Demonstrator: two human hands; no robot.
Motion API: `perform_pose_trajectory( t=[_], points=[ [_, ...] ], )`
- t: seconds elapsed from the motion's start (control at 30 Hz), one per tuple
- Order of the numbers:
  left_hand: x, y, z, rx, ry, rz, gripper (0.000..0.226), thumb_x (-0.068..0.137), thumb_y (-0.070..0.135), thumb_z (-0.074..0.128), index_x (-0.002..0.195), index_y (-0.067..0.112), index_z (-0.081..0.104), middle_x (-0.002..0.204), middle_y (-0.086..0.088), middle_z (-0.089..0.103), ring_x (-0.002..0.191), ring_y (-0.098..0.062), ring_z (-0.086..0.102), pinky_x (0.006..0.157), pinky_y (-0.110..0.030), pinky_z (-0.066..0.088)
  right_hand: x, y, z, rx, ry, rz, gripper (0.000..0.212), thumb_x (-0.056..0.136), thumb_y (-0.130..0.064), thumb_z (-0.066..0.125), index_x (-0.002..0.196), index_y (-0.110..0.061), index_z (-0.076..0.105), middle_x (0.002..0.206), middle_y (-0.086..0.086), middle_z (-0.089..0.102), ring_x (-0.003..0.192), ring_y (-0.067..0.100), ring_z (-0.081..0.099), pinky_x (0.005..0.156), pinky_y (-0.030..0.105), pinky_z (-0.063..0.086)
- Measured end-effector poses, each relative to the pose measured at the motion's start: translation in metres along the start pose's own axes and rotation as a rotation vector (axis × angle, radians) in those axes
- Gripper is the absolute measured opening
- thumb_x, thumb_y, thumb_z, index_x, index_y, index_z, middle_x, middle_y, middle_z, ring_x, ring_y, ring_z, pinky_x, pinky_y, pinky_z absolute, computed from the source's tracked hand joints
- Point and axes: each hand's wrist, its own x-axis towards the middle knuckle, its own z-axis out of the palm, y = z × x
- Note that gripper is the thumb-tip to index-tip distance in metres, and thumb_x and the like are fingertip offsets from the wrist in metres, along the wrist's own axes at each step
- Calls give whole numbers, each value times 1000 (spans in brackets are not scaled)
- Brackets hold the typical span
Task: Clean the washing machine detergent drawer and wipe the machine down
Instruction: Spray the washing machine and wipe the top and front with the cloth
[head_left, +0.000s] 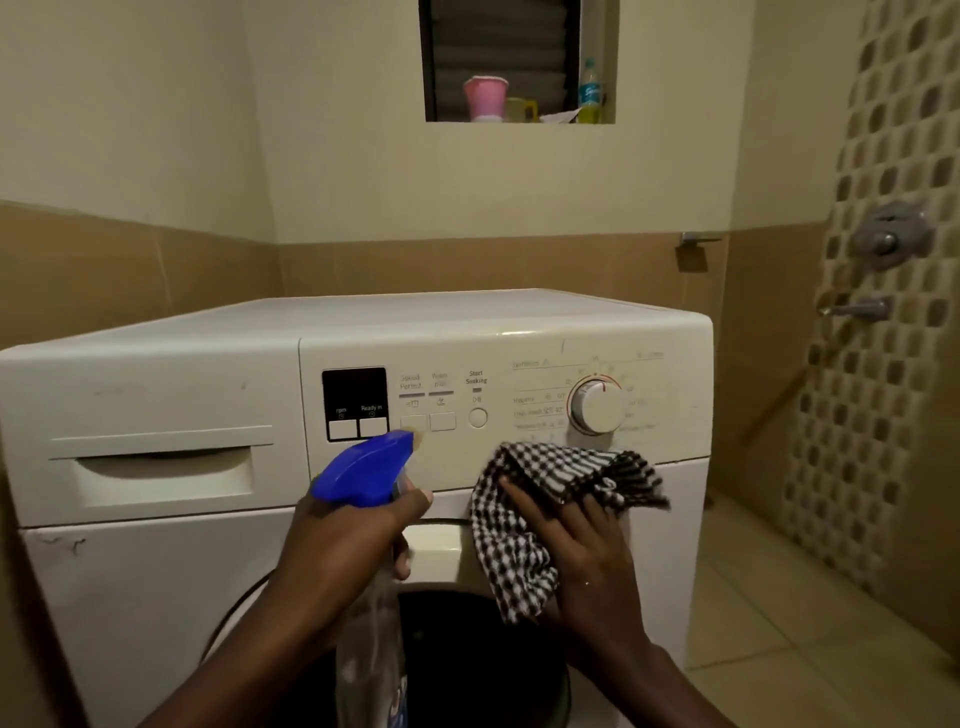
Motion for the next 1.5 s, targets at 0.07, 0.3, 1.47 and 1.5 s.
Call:
perform_pose_trajectory(
  t=[0.07, 0.3, 1.47, 1.5],
  points=[
    [4, 2, 6, 26, -25, 29, 16, 84, 10, 71, 80, 0, 59, 43, -7, 54, 36, -12, 52, 43, -19, 47, 1, 7, -10, 11, 10, 19, 66, 83, -43, 53, 147, -39, 36, 137, -11, 51, 125, 18, 47, 102, 35, 37],
    [23, 36, 45, 5, -97, 169, 18, 83, 15, 73, 95, 5, 63, 71, -12, 66, 44, -15, 54, 54, -30, 51, -6, 25, -49, 90, 225, 59, 47, 95, -48, 44, 133, -25, 58, 133, -11, 54, 126, 17, 49, 105, 31, 38],
    [4, 1, 49, 34, -78, -78, 29, 80, 23, 76, 97, 4, 62, 60, -13, 62, 45, -18, 56, 52, -29, 47, 105, 33, -73, -91, 40, -47, 65, 83, -48, 41, 145, -31, 40, 149, -2, 43, 138, 23, 36, 109, 47, 37],
    [5, 2, 47, 30, -78, -65, 29, 80, 24, 76, 96, 4, 62, 63, -14, 63, 47, -19, 57, 54, -30, 49, 103, 37, -74, -71, 99, 43, 64, 85, -48, 38, 147, -30, 38, 150, -2, 42, 139, 23, 35, 112, 50, 33]
  ],
)
